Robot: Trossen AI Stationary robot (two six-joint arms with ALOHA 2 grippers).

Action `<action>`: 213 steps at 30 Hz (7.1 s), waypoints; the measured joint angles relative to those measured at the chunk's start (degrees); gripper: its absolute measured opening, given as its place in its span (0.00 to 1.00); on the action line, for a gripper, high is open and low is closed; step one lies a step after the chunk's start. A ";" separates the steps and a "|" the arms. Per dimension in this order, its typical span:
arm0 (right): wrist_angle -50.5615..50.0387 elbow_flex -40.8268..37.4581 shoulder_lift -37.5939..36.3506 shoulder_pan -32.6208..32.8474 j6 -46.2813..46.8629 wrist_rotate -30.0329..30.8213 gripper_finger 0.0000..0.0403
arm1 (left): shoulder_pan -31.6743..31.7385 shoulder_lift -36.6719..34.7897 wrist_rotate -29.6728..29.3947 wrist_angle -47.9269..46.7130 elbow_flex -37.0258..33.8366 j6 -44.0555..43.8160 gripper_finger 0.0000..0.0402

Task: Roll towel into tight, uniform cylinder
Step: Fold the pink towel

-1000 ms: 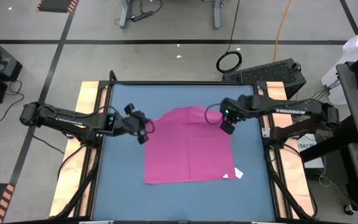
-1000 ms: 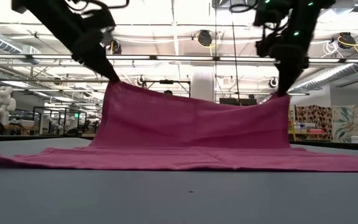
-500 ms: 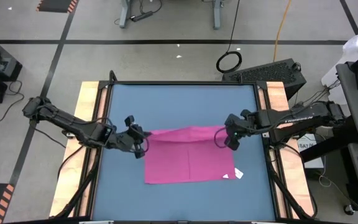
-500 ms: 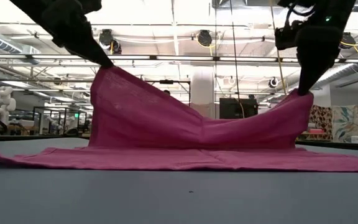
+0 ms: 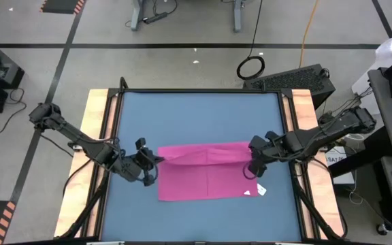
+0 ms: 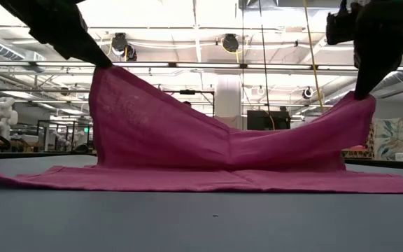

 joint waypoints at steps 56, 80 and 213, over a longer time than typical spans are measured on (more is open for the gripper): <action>12.28 -5.64 8.06 18.29 14.40 -2.93 0.00 | -10.16 12.67 4.28 7.28 0.00 -9.16 0.00; 15.77 -5.64 13.36 19.55 14.40 -4.22 0.06 | -10.16 17.92 10.50 7.08 0.00 -11.94 0.00; 22.51 -0.79 21.10 34.16 26.16 -1.18 0.37 | -12.78 9.90 -6.25 5.60 -0.02 -7.56 0.00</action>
